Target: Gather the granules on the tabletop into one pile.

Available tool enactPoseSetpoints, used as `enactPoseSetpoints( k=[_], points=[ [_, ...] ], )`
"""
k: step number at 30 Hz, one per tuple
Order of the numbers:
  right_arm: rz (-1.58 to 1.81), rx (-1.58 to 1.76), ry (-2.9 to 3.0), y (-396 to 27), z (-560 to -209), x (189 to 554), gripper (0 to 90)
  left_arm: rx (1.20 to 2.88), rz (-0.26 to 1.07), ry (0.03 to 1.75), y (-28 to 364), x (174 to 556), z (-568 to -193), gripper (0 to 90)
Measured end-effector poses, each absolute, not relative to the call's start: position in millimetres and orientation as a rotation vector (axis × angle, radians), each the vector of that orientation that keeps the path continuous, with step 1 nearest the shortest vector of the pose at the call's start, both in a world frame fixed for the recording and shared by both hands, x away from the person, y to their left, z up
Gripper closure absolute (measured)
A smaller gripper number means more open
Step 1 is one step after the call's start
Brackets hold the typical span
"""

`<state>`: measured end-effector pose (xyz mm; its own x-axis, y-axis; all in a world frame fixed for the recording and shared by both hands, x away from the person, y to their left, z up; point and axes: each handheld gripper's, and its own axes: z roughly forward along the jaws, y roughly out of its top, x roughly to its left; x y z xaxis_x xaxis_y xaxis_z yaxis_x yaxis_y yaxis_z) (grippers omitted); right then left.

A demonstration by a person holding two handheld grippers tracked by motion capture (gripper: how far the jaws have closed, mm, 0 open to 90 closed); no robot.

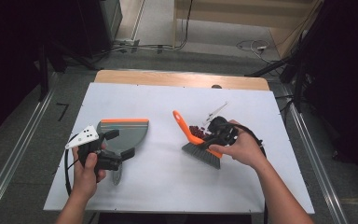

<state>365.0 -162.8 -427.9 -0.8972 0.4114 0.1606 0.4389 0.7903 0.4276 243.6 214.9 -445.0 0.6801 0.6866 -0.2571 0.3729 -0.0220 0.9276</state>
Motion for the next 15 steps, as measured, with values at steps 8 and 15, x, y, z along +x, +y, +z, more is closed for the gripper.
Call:
enactPoseSetpoints(
  k=[8, 15],
  points=[
    [-0.748, -0.619, -2.99, -157, -435, 379, 68.5, 1.637, 0.31, 0.877, 214, 243, -445, 0.0],
    [-0.796, -0.579, -3.039, -157, -435, 394, 68.4, 1.635, 0.308, 0.878, 214, 243, -445, 0.0]
  ],
)
